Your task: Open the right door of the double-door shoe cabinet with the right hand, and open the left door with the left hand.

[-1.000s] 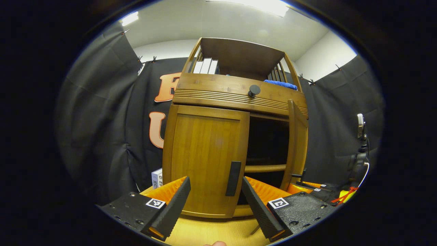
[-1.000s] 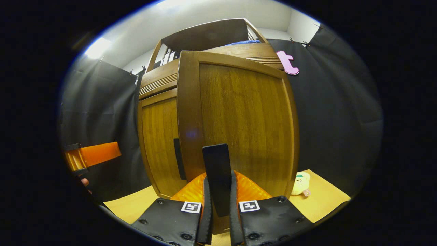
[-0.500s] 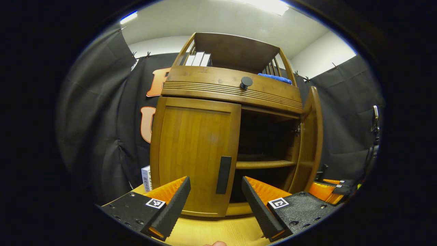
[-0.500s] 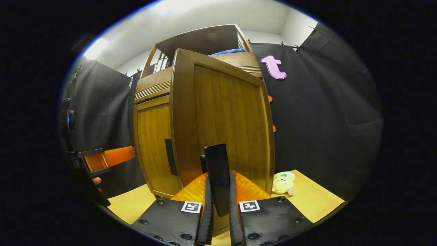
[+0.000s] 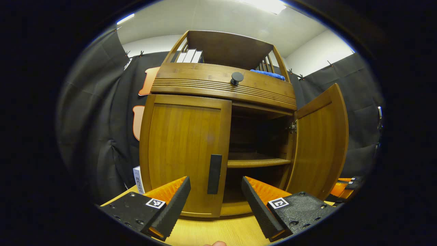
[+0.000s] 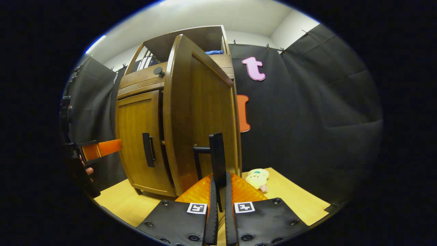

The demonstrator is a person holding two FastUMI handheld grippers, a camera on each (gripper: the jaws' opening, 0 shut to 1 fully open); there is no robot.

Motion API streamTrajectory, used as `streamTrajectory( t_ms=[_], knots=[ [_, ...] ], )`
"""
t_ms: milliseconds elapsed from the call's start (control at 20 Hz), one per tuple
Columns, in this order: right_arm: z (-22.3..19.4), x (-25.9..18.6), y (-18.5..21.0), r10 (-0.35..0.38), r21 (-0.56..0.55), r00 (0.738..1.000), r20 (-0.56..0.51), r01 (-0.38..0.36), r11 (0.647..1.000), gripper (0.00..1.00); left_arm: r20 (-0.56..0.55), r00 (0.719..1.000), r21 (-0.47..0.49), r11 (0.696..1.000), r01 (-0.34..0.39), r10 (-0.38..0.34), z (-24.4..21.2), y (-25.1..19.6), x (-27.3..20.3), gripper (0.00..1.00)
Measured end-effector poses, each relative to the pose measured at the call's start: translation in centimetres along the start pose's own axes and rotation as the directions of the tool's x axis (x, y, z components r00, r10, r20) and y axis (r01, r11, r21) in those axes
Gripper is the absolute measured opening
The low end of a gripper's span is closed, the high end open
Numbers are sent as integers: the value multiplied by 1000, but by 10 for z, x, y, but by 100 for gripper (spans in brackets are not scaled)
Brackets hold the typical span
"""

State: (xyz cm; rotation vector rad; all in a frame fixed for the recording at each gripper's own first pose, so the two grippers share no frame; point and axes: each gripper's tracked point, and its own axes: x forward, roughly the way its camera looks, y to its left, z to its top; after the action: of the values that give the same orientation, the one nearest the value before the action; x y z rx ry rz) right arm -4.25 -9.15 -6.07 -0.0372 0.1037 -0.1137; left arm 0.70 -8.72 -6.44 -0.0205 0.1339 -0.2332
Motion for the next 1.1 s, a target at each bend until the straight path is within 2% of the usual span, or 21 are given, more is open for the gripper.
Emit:
streamTrajectory(
  t_ms=[100,200,250,300,350,400,450,500,600,650,700,800,850,900,950,1100],
  knots=[
    [-2,1,-14,-21,-6,1000,-11,21,1000,16,2,1000,1,1000,12,-12,1,-7,5,92],
    [-18,2,-36,-53,-30,996,-73,51,998,16,4,1000,2,1000,20,-20,0,-8,3,92],
    [-22,2,-49,-69,-40,994,-83,66,997,21,6,1000,5,1000,21,-21,0,-7,3,92],
    [-15,-1,-56,-58,-16,996,-63,57,998,20,7,1000,6,1000,20,-20,-1,-7,2,92],
    [-18,1,-55,-37,-11,996,-82,36,999,8,6,1000,6,1000,18,-18,-1,-7,2,92],
    [-16,0,-55,-25,-25,997,-71,24,999,9,2,1000,3,1000,16,-16,-2,-6,2,95],
    [-18,1,-58,-11,-33,997,-78,8,999,18,-1,1000,1,1000,13,-13,-3,-6,1,95],
    [-16,1,-61,7,-27,997,-80,-9,1000,9,-3,1000,-2,1000,9,-9,-4,-4,1,92],
    [-18,0,-71,32,-35,995,-97,-36,999,9,-4,1000,-8,1000,3,-3,-5,-1,0,92],
    [-18,0,-75,46,-32,994,-97,-49,998,9,-3,1000,-11,1000,1,-1,-5,1,-2,95],
    [-15,1,-77,61,-21,994,-92,-63,998,8,0,1000,-12,1000,0,0,-4,3,-4,92],
    [-18,0,-83,76,-7,992,-96,-77,997,8,9,1000,-12,1000,-1,1,-2,4,-5,92],
    [-18,0,-84,78,-6,992,-104,-79,997,9,15,1000,-14,1000,-3,4,-2,5,-7,95],
    [-19,-3,-84,80,-9,991,-111,-82,997,0,19,1000,-18,1000,-7,8,-1,7,-8,95],
    [-20,-7,-83,77,-16,991,-114,-80,997,8,22,1000,-23,1000,-12,13,-2,8,-10,92],
    [-18,-19,-95,36,-32,995,-93,-39,999,9,25,999,-38,999,-22,23,-2,13,-15,95]
  ],
)
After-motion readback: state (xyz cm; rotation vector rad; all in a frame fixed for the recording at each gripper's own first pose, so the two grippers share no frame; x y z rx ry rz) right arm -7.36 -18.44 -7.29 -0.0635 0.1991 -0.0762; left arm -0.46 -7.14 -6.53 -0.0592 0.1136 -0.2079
